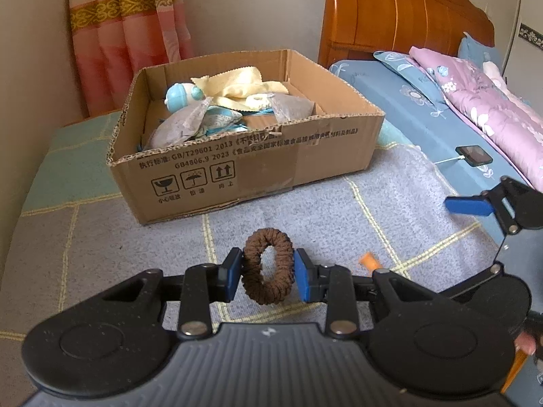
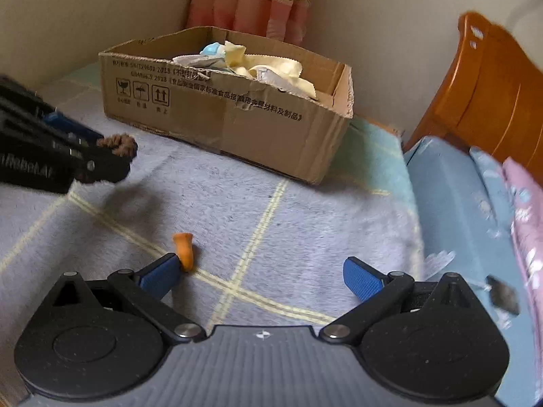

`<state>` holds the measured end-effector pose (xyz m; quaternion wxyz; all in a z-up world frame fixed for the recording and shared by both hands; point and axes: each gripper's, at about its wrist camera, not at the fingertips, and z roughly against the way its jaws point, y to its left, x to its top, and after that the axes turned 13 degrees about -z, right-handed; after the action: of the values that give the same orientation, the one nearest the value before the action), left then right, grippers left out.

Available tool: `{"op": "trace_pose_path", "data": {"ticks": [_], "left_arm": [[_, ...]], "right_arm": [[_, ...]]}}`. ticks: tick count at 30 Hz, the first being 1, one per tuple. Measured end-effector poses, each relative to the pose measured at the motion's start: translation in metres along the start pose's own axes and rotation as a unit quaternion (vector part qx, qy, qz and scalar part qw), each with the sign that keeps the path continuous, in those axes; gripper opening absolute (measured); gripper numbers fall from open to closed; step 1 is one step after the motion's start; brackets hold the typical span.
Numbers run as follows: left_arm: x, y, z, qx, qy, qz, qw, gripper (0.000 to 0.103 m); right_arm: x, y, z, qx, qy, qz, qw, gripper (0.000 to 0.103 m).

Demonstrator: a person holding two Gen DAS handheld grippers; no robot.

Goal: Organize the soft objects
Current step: 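Grasp the brown scrunchie with the left gripper while the right gripper grasps the orange piece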

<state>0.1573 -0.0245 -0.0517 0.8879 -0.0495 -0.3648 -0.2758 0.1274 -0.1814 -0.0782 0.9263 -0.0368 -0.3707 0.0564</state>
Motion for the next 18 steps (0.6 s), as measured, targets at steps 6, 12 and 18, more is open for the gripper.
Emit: {"op": "trace_pose_path", "data": {"ticks": [6, 12, 18], "left_arm": [[-0.002, 0.0, 0.001, -0.007, -0.004, 0.003, 1.0, 0.032], [-0.004, 0.004, 0.003, -0.003, -0.004, 0.006, 1.0, 0.032], [-0.006, 0.007, 0.003, -0.002, -0.001, 0.011, 0.9999, 0.032]], "right_arm": [[0.001, -0.016, -0.002, -0.032, 0.0, -0.006, 0.999, 0.103], [-0.001, -0.01, 0.004, 0.016, 0.002, 0.013, 1.0, 0.091], [0.004, 0.002, 0.007, 0.067, 0.013, 0.031, 0.997, 0.064]]}}
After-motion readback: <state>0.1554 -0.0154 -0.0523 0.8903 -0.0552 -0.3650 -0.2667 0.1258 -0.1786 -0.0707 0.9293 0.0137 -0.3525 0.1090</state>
